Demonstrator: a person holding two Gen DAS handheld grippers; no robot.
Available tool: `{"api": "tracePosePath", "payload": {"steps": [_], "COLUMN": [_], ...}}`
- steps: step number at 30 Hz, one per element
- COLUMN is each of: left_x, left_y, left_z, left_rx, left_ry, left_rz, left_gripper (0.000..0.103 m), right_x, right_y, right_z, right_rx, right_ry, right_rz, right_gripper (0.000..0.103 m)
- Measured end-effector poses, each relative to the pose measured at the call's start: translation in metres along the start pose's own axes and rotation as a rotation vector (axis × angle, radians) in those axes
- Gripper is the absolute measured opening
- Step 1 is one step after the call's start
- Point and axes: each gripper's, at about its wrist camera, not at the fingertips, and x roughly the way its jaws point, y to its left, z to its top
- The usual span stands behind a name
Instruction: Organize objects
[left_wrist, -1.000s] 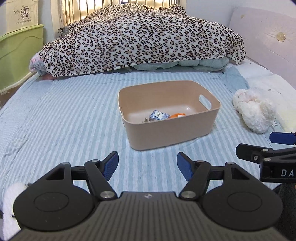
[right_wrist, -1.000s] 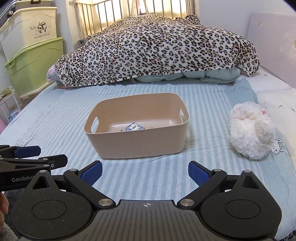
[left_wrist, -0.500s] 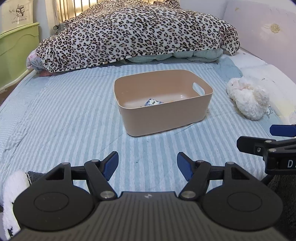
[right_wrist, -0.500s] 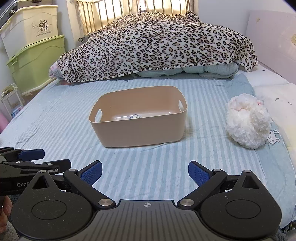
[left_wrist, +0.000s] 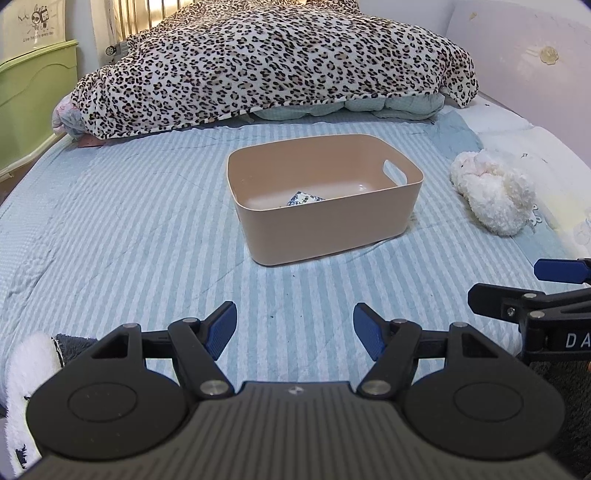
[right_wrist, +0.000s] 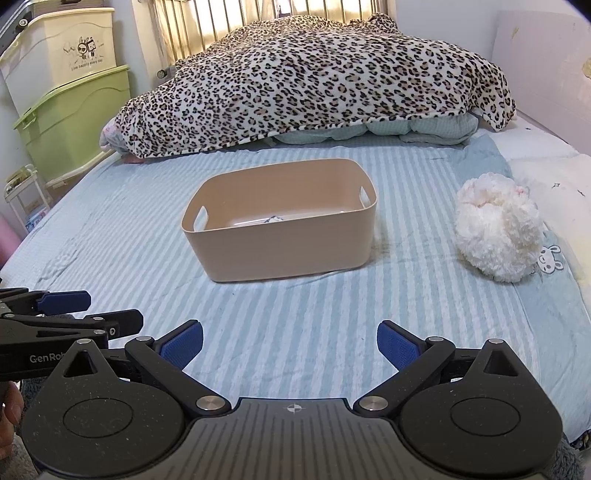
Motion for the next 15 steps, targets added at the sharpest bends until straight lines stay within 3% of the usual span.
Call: {"api": "tracePosePath", "payload": {"steps": [15], "left_x": [0.0029], "left_y": [0.0007], "left_z": [-0.0010], "left_rx": [-0.017], "left_ry": [0.020], "left_rz": [0.008], "left_gripper": [0.071], "right_x": [-0.0020], "right_y": [-0.0040], "right_z": [0.0016], "right_rx": [0.011], "right_ry": [-0.007], "right_rz": [-0.010], "right_gripper": [0.102]}}
